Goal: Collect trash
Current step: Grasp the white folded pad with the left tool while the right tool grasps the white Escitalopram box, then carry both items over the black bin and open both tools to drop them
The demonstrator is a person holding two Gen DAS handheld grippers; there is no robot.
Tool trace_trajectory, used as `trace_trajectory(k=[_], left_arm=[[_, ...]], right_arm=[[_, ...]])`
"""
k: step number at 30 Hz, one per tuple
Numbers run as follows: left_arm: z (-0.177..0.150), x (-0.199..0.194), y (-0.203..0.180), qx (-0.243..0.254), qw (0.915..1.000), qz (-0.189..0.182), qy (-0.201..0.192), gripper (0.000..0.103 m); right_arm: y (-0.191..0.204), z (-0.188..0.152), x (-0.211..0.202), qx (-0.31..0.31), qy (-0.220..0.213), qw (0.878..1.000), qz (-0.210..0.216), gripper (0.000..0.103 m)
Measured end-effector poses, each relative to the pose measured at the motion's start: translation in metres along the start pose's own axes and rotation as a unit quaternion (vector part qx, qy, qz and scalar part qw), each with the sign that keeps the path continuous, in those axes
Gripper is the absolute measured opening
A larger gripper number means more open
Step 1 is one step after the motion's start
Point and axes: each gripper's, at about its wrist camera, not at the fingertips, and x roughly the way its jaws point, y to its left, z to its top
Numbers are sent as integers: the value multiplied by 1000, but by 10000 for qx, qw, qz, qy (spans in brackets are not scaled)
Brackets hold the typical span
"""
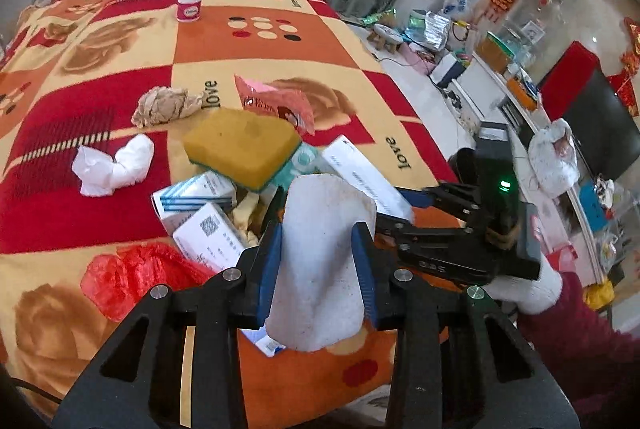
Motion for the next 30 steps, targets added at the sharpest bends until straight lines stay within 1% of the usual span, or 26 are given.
trace_trajectory(k=[2,5,10,15,19,24,27,30], left_arm=[[4,3,-8,74,10000,24,-17,33],[12,12,-26,187,9998,-52,8,33],[29,33,-70,488,9984,-293,35,33],[43,57,-112,716,9965,-415,83,33],[52,78,-147,817,9952,-517,151,33],[61,110,-189,889,9935,-663,244,34],[64,133,-209,886,9922,-793,372,34],[65,153,-225,827,9914,-898,478,34]], right_arm=[[-6,-2,-11,52,-135,9999,-48,44],[-26,-6,-28,281,-270,9991,-177,43],[-65,-22,-55,670,-404,9957,-488,43],[-103,-43,-82,1032,-543,9899,-803,43],[-141,-65,-102,1464,-574,9810,-1134,43],[-187,-95,-123,2064,-602,9653,-1481,43],[-209,-111,-128,2357,-554,9573,-1578,43],[-226,-124,-129,2576,-518,9517,-1588,43]])
